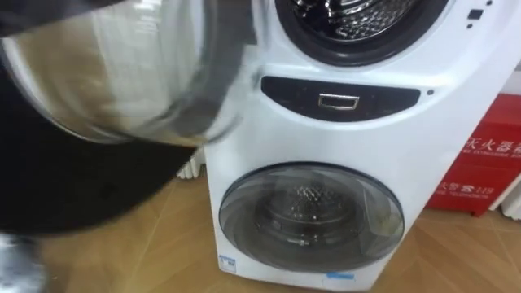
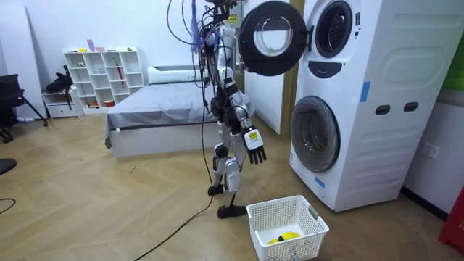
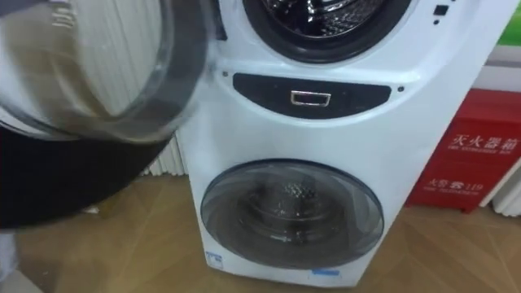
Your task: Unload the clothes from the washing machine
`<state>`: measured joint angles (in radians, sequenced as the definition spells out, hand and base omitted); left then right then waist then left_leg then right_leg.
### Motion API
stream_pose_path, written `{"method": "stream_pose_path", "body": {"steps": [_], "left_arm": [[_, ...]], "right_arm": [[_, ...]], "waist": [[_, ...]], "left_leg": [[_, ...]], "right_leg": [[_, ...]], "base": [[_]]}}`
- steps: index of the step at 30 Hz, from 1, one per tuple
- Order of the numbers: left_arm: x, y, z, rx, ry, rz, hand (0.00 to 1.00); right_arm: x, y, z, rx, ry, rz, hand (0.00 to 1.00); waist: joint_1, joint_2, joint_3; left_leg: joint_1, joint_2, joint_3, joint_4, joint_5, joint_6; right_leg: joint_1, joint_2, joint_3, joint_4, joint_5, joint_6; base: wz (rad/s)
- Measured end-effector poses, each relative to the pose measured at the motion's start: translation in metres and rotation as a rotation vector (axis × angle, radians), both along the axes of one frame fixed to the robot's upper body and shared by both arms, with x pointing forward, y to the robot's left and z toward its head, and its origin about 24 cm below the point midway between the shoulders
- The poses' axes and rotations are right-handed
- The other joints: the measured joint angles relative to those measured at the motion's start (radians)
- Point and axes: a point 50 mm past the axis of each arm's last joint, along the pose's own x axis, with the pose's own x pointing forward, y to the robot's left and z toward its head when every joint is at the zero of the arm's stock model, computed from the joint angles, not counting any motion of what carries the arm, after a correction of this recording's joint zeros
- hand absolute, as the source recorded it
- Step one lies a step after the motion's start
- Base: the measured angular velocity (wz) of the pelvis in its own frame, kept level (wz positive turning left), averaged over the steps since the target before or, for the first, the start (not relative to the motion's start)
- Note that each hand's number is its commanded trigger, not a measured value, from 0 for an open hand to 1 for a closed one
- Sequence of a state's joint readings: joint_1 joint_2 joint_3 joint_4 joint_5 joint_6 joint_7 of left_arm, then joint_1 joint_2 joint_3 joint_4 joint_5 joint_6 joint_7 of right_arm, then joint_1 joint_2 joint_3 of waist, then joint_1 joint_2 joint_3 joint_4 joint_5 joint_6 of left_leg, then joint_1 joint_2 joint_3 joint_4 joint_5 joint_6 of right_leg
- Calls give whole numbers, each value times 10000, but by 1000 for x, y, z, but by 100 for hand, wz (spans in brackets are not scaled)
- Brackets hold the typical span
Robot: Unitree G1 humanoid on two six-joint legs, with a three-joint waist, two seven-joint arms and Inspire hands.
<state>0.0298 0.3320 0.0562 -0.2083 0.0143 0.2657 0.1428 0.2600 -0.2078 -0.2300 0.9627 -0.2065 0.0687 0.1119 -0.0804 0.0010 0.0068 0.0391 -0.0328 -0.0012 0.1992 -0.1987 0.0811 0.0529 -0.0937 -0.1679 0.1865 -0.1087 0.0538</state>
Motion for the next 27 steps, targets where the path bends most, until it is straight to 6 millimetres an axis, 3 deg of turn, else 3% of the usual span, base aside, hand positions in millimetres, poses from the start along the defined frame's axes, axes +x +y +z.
{"method": "stream_pose_path", "body": {"steps": [4, 6, 9, 14, 20, 27], "left_arm": [[10, -23, 27, 472, -846, -1590, 0], [13, -37, 35, 496, -992, -2596, 0], [10, -59, 38, 367, -1124, -4107, 0], [6, -79, 34, 210, -890, -5555, 0], [-1, -97, 11, 79, 336, -7152, 0], [3, -91, -18, -388, 1597, -6931, 0]], "right_arm": [[16, 10, -2, 200, -253, 597, 0], [24, 14, 0, 167, -577, 955, 0], [26, 14, 1, 11, -698, 901, 0], [26, 21, -1, 97, -781, 825, 0], [33, 28, -3, 458, -1102, 475, 0], [29, 32, -5, 809, -1224, -206, 0]], "waist": [[-211, 174, 128], [-345, 401, 215], [-521, 506, 117], [-492, 341, 4], [-537, 238, 15], [-523, 263, -3]], "left_leg": [[-82, 0, 269, -26, -28, 42], [-93, -4, 416, -89, -28, 40], [-86, 3, 532, -281, 14, -38], [97, 81, 703, -328, 87, -152], [430, 204, 891, -347, 46, -223], [470, 343, 1051, -385, -87, -346]], "right_leg": [[-22, -25, -38, -46, 36, 8], [-62, -36, -31, -143, 32, 37], [-181, -43, -161, -172, -114, 216], [-154, 88, -237, -176, -209, 126], [163, 146, -231, -314, -234, 84], [166, 289, -169, -312, -234, -60]], "base": [[-26], [-21], [-14], [-5], [-10], [-6]]}}
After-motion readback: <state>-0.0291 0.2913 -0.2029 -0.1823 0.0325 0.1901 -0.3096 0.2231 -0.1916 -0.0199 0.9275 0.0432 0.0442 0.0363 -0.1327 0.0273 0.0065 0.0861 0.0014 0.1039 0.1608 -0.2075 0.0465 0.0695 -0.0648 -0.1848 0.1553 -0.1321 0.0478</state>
